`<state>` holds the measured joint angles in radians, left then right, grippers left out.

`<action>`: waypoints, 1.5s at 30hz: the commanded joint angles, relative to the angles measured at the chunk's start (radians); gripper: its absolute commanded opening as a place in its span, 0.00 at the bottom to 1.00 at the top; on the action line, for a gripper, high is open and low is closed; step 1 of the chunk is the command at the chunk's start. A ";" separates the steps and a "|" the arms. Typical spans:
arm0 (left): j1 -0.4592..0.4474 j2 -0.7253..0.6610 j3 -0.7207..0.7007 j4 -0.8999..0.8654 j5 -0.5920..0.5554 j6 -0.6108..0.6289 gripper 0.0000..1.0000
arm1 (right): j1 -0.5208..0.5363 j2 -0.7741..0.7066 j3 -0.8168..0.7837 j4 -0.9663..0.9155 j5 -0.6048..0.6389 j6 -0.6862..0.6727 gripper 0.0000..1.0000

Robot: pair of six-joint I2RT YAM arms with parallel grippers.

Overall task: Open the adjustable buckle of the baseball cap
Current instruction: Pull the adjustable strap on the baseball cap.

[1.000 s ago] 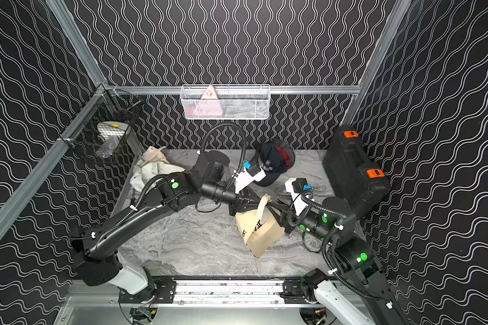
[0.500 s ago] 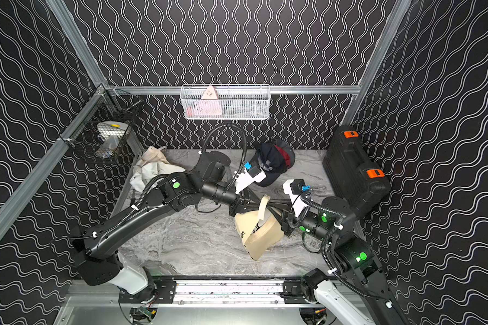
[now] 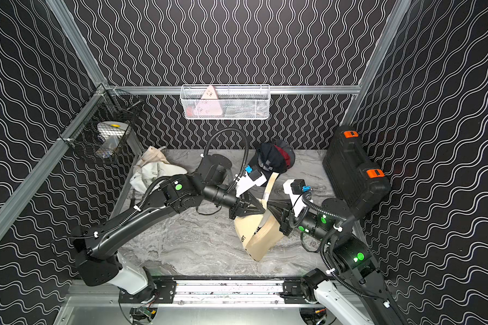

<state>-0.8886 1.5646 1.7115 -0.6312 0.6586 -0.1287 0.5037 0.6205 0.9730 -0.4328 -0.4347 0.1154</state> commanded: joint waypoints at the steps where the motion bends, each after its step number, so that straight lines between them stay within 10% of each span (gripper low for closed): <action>1: 0.000 -0.013 -0.010 0.031 0.019 -0.003 0.00 | 0.001 0.001 0.000 0.071 0.001 0.022 0.09; 45: 0.010 -0.147 -0.209 0.036 0.003 0.049 0.00 | 0.000 0.019 0.004 0.021 0.412 0.117 0.01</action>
<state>-0.8822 1.4292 1.5051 -0.5957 0.6491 -0.0986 0.5049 0.6369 0.9787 -0.4339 -0.0994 0.2100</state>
